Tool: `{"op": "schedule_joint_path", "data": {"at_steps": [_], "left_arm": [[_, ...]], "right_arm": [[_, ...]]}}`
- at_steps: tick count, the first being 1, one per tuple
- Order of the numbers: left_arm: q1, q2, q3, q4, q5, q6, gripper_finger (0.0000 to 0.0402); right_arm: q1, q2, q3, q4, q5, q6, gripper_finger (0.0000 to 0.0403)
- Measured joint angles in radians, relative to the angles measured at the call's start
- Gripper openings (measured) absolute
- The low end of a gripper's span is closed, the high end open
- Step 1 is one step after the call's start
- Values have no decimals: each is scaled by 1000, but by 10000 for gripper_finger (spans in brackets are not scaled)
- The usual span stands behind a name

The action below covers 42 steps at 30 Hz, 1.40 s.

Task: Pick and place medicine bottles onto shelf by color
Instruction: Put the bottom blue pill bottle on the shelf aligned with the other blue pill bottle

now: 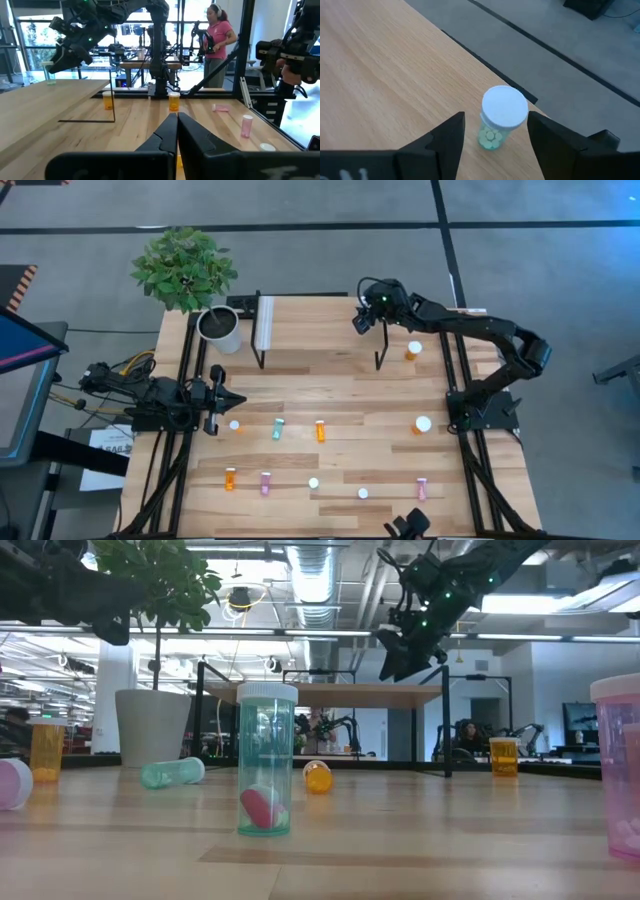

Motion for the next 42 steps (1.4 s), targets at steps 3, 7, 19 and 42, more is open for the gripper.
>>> {"op": "schedule_joint_path", "data": {"at_steps": [3,7,19,42], "left_arm": [[0,0,0,0,0,0,0],[0,0,0,0,0,0,0],[0,0,0,2,7,-8,0],[0,0,0,-3,-13,-27,0]], "right_arm": [[9,-25,0,-1,0,1,240],[20,-75,0,-3,0,4,240],[68,-209,0,-95,0,46,240],[884,-67,2,61,31,80,240]]}}
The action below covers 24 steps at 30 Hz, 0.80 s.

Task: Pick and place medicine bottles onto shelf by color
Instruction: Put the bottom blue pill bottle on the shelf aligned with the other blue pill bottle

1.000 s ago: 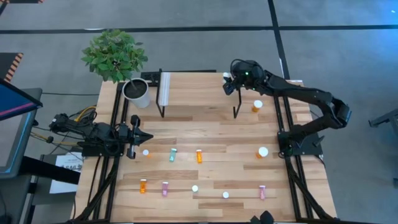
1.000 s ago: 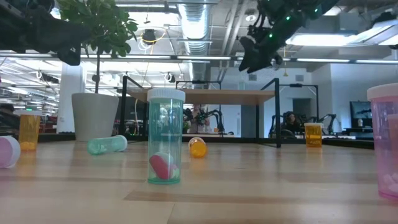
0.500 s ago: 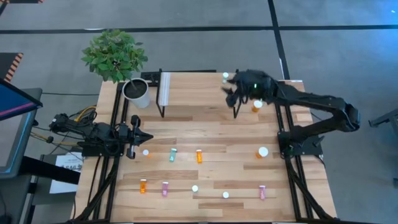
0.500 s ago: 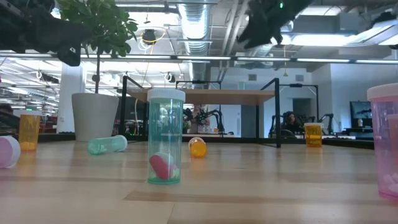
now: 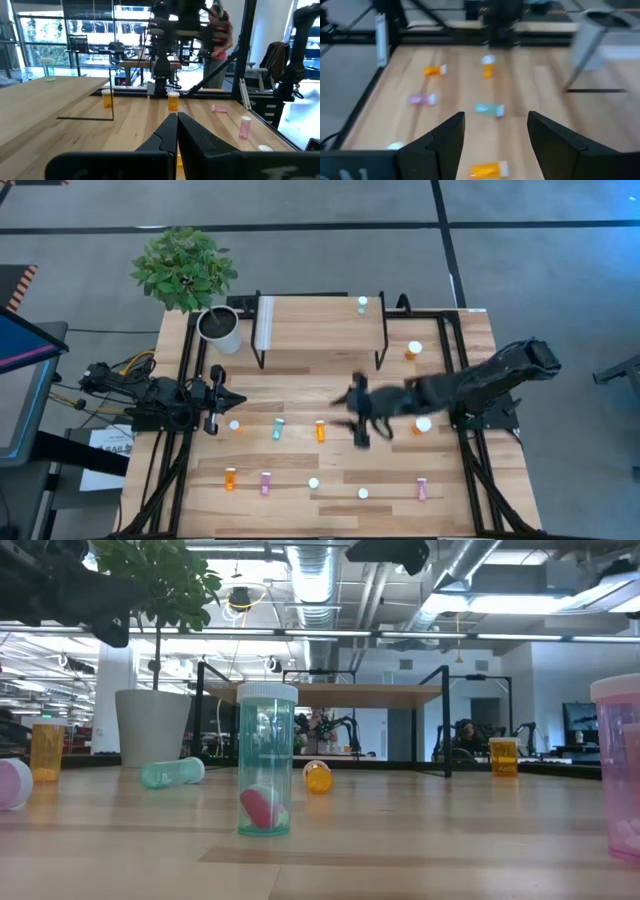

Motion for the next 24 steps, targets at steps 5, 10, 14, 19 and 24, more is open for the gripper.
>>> {"op": "schedule_joint_path", "data": {"at_steps": [5,10,14,19,24], "left_arm": [[0,0,0,-1,-40,-17,0],[0,0,0,0,-43,-26,0],[0,0,0,3,-45,-28,0],[0,0,0,1,-45,-49,0],[0,0,0,2,-58,-49,0]], "right_arm": [[97,108,-1,57,34,95,240],[151,219,-1,171,30,165,240],[184,290,-1,266,8,197,240],[211,358,17,307,-23,238,240],[225,437,95,272,-30,231,240]]}}
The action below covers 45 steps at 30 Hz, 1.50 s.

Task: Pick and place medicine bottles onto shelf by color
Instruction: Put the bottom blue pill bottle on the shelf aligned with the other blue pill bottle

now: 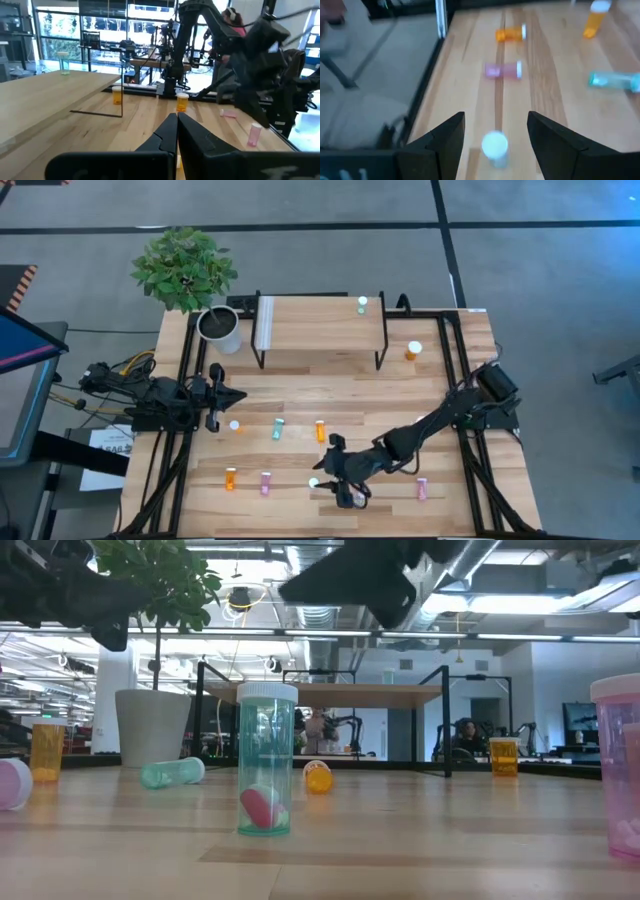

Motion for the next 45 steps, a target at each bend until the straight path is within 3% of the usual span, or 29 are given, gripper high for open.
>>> {"op": "schedule_joint_path", "data": {"at_steps": [6,13,45], "left_arm": [[0,0,0,-1,-1,-3,0],[0,0,0,-2,0,-19,0],[0,0,0,-10,29,-45,0]], "right_arm": [[5,85,83,-94,-9,-1,240],[5,100,88,-123,-20,14,240],[5,147,87,-79,-22,14,230]]}}
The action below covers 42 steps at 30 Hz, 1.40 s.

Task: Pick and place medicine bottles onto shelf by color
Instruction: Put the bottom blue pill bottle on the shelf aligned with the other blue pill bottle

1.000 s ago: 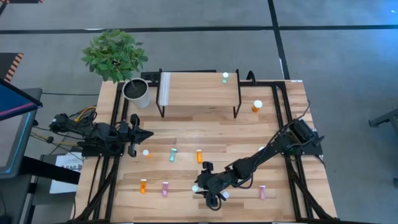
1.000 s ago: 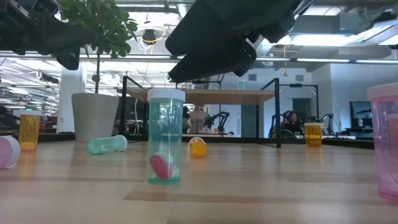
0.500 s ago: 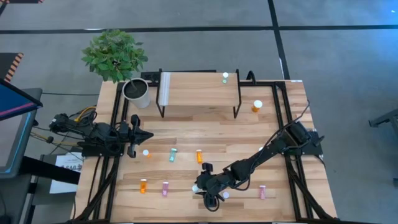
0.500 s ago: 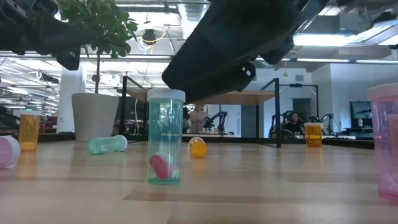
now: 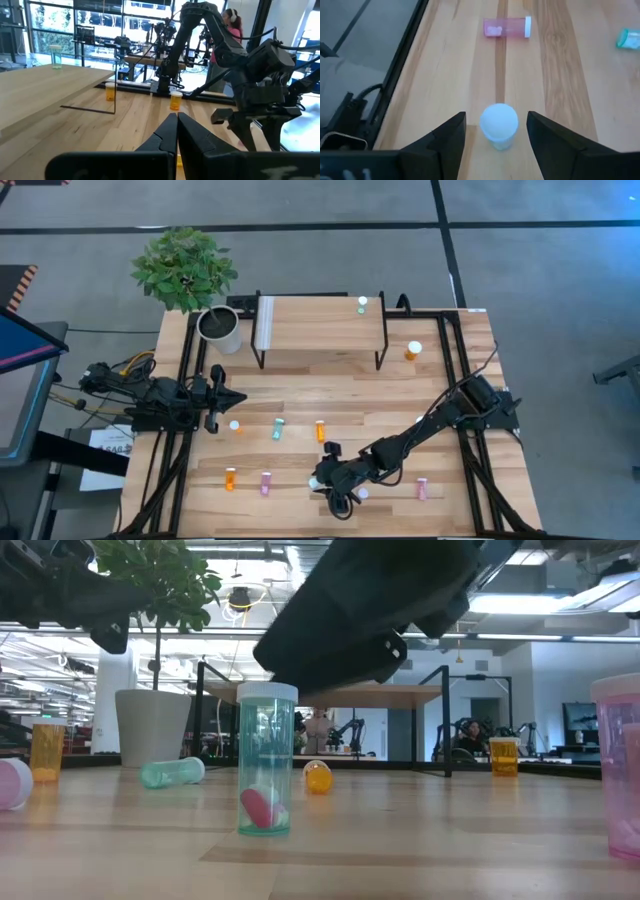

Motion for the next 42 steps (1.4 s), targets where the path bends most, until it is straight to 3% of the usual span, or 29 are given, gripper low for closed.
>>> {"op": "schedule_joint_path", "data": {"at_steps": [11,42], "left_arm": [[0,0,0,-1,0,0,0],[0,0,0,-1,0,3,0]], "right_arm": [[0,0,0,16,1,-15,211],[5,0,0,21,22,-17,216]]}}
